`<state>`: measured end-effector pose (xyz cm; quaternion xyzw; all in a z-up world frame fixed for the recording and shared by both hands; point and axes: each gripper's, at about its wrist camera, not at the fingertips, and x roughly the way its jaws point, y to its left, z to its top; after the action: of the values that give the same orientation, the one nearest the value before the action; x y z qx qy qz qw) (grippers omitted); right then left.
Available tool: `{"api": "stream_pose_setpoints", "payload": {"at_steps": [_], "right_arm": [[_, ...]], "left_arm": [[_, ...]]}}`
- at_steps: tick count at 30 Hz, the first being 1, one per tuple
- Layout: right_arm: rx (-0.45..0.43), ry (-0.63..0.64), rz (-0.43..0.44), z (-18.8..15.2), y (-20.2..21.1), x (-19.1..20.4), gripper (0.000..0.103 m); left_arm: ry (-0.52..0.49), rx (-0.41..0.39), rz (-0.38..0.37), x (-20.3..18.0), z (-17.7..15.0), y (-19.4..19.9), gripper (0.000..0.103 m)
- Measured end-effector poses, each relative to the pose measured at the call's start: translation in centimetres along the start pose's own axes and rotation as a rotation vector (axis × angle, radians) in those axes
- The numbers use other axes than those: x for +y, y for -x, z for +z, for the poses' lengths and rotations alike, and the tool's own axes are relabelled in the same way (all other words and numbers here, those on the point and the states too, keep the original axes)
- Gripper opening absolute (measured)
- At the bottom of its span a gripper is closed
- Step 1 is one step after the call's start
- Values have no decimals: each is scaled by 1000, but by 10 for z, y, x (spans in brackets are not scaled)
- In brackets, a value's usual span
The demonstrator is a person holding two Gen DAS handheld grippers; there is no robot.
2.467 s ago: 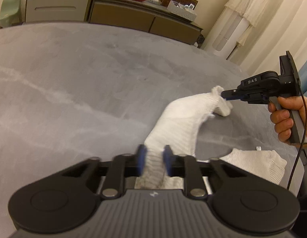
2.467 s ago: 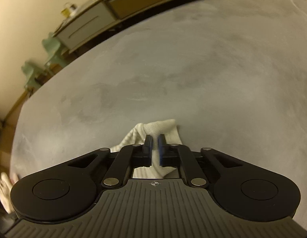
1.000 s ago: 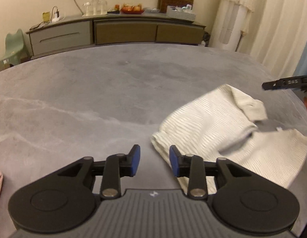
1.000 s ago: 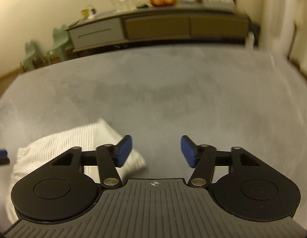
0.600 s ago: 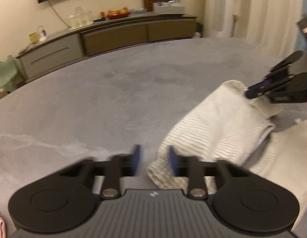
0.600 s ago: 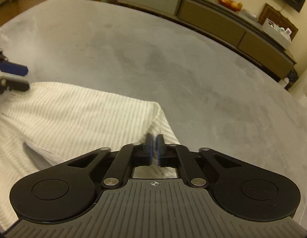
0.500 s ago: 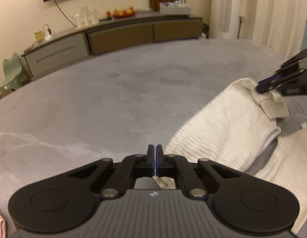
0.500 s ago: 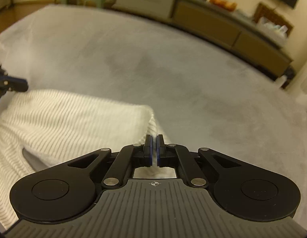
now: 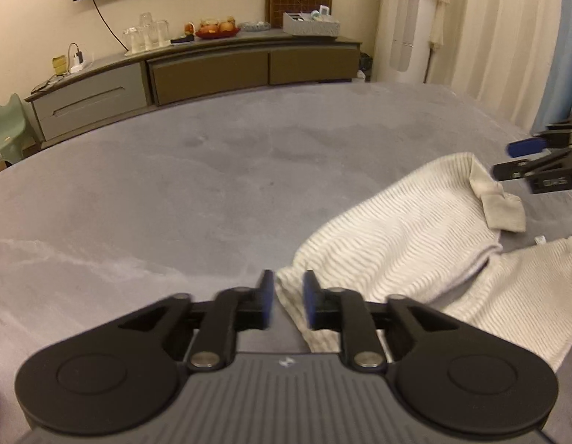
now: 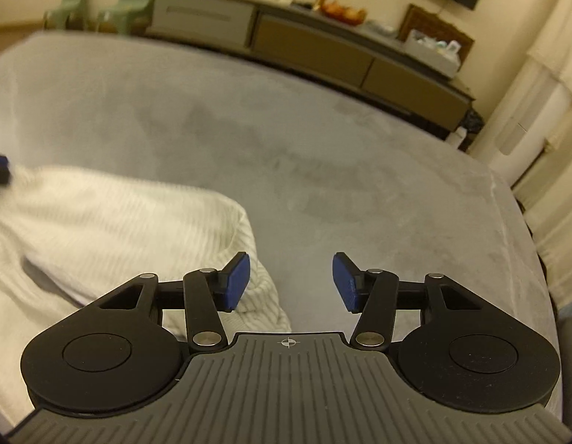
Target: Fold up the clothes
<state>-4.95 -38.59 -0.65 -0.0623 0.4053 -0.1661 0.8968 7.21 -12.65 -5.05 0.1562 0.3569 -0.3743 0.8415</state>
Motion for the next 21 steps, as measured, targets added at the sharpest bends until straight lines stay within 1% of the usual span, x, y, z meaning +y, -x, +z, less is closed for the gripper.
{"api": "stream_pose_setpoints", "payload": {"at_steps": [1, 2, 3, 4, 5, 6, 7, 8, 9, 10, 11, 12, 15, 17, 18, 20, 21], "right_arm": [[-18, -19, 4, 1, 7, 0, 61], [-28, -30, 24, 1, 9, 4, 63], [-36, -41, 45, 0, 12, 7, 68], [-25, -47, 75, -1, 8, 12, 72], [-4, -40, 94, -4, 3, 20, 72], [14, -26, 96, -8, -5, 26, 71], [32, -13, 97, -11, -12, 31, 67], [55, -5, 99, -14, -19, 34, 62], [76, 1, 101, -18, -25, 36, 52], [72, -6, 101, -18, -24, 31, 42], [68, -12, 101, -18, -23, 27, 31], [63, -19, 101, -19, -22, 22, 14], [19, -19, 97, -15, -4, 3, 12], [-25, 23, 105, -19, 15, -6, 12], [-48, 47, 110, -21, 26, -11, 12], [-116, 180, 117, -38, 54, -15, 12], [-153, 289, 116, -51, 70, -16, 12]], "left_arm": [[8, 6, -7, 3, 2, -3, 52], [8, 7, -10, 3, 3, -4, 59], [-2, 1, -8, 2, 4, -4, 61], [-12, -4, -7, 0, 4, -4, 61], [-21, -10, -5, -2, 5, -4, 62], [-31, -15, -4, -3, 6, -4, 64], [-40, -21, -2, -5, 6, -4, 63], [-50, -26, -1, -6, 7, -4, 59], [-60, -32, 1, -8, 8, -4, 36], [-69, -37, 2, -9, 8, -4, 20], [-79, -43, 4, -11, 9, -4, 19], [-88, -48, 5, -12, 10, -4, 10], [-117, -65, 10, -17, 12, -4, 9], [-137, -82, 19, -19, 13, 0, 9], [-147, -101, 28, -20, 11, 9, 9], [-174, -139, 19, -22, 0, 31, 9], [-187, -146, 11, -22, -10, 43, 9]]}}
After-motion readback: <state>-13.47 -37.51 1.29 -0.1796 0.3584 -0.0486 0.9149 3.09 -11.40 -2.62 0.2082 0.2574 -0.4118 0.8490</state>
